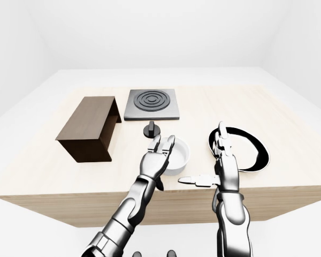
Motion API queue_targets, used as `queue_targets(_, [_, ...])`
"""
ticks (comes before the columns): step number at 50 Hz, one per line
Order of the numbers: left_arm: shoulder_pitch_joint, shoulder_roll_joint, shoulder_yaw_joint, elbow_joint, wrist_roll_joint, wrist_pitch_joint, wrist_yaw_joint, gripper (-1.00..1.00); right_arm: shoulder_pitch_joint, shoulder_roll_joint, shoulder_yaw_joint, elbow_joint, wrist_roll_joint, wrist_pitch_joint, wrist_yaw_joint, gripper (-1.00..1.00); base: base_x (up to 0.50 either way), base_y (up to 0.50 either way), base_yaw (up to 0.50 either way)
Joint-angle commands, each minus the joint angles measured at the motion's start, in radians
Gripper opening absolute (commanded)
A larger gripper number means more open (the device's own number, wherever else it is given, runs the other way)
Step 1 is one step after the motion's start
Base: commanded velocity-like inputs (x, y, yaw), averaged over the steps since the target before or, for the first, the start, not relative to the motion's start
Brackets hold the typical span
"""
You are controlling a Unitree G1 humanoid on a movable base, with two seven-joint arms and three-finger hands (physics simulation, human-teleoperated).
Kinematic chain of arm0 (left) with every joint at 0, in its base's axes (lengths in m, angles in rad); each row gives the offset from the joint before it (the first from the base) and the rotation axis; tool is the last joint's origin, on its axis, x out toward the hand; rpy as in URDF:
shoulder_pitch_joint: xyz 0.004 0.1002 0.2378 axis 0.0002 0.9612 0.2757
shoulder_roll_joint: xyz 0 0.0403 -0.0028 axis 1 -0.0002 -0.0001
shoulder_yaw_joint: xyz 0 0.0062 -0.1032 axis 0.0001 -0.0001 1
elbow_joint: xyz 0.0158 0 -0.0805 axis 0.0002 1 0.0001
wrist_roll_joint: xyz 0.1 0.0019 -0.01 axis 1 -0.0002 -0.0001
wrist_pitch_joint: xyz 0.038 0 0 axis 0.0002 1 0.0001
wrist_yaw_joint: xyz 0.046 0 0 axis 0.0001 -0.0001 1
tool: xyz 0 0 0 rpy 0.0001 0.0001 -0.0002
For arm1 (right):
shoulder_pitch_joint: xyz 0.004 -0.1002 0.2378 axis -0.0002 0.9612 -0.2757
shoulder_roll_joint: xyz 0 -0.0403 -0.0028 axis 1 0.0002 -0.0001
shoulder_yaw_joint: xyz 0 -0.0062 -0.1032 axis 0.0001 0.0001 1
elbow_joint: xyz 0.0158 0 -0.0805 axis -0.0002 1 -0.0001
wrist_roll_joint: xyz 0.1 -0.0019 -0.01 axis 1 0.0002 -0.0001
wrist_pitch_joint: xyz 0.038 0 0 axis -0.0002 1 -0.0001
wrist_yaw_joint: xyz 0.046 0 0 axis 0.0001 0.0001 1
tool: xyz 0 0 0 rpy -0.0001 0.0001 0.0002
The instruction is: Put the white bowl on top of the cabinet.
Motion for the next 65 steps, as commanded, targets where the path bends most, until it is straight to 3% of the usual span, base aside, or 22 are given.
queue_targets(1, [-0.037, -0.001, 0.021, 0.052, -0.009, 0.000, 0.000, 1.00, 0.004, 0.001, 0.004, -0.004, -0.002, 0.001, 0.001, 1.00, 0.00, 0.00, 0.00])
queue_targets(58, [-0.197, -0.007, 0.075, 0.373, -0.063, 0.000, 0.104, 1.00, -0.004, -0.002, 0.012, 0.019, -0.002, -0.006, -0.001, 1.00, 0.00, 0.00, 0.00])
queue_targets(59, [-0.196, -0.008, 0.074, 0.381, -0.062, 0.000, 0.106, -0.01, -0.004, -0.002, 0.012, 0.019, -0.003, -0.007, -0.001, 1.00, 0.00, 0.00, 0.00])
queue_targets(60, [-0.196, -0.007, 0.073, 0.383, -0.061, 0.000, 0.107, -0.86, -0.004, -0.002, 0.012, 0.019, -0.002, -0.007, 0.000, 1.00, 0.00, 0.00, 0.00])
queue_targets(61, [-0.196, -0.007, 0.073, 0.383, -0.061, 0.000, 0.107, -0.86, -0.004, -0.002, 0.012, 0.019, -0.002, -0.007, 0.000, 1.00, 0.00, 0.00, 0.00])
queue_targets(62, [-0.196, -0.007, 0.072, 0.395, -0.061, 0.000, 0.112, -1.00, -0.002, -0.002, 0.011, 0.015, -0.002, -0.005, 0.000, 1.00, 0.00, 0.00, 0.00])
queue_targets(65, [-0.201, -0.009, 0.075, 0.405, -0.061, 0.000, 0.116, -1.00, -0.003, -0.002, 0.008, 0.012, 0.002, 0.000, 0.001, 1.00, 0.00, 0.00, 0.00])
